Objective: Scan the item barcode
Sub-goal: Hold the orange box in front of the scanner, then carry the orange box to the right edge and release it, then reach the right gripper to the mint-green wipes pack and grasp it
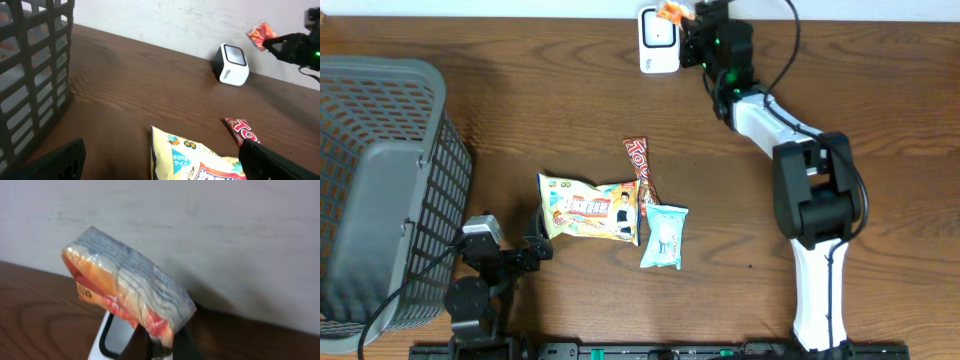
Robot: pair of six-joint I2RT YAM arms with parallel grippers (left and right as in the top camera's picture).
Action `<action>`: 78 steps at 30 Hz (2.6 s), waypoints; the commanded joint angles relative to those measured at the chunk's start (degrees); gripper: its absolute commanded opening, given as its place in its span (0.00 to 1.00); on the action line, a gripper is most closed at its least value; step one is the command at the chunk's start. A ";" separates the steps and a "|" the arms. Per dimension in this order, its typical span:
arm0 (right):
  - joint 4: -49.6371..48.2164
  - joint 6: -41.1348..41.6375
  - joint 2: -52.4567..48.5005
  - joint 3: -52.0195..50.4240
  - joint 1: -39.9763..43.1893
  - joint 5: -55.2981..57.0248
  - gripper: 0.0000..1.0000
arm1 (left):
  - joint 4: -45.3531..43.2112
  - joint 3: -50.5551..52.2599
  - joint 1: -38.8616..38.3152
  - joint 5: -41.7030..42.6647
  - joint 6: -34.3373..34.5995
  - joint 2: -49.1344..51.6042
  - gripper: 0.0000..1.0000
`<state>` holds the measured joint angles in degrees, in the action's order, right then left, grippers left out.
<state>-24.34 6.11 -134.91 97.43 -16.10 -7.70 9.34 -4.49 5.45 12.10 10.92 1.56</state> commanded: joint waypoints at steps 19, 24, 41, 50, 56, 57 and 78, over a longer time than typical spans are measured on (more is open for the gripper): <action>24.00 -3.89 4.50 7.50 -2.67 8.61 0.01 | 0.50 1.38 -0.17 0.33 0.52 -0.15 0.98; 43.06 -2.93 15.78 7.50 -1.46 18.88 0.01 | 0.50 1.38 -0.17 0.33 0.52 -0.15 0.98; 112.87 57.27 30.86 1.40 14.86 62.60 0.01 | 0.50 1.38 -0.17 0.33 0.52 -0.15 0.98; 78.86 71.71 30.64 -23.96 32.54 61.75 0.01 | 0.50 1.38 -0.17 0.33 0.52 -0.15 0.98; 46.05 52.28 30.64 -37.29 43.76 54.25 0.01 | 0.50 1.38 -0.17 0.33 0.52 -0.15 0.98; 44.35 51.60 30.64 -37.64 45.27 52.33 0.01 | 0.50 1.38 -0.17 0.33 0.52 -0.15 0.98; 32.74 39.93 63.10 -37.42 48.85 -19.28 0.99 | 0.50 1.38 -0.17 0.33 0.52 -0.15 0.98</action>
<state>7.92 47.20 -77.25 59.86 36.25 -10.02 9.23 -4.45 5.45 12.10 10.92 1.56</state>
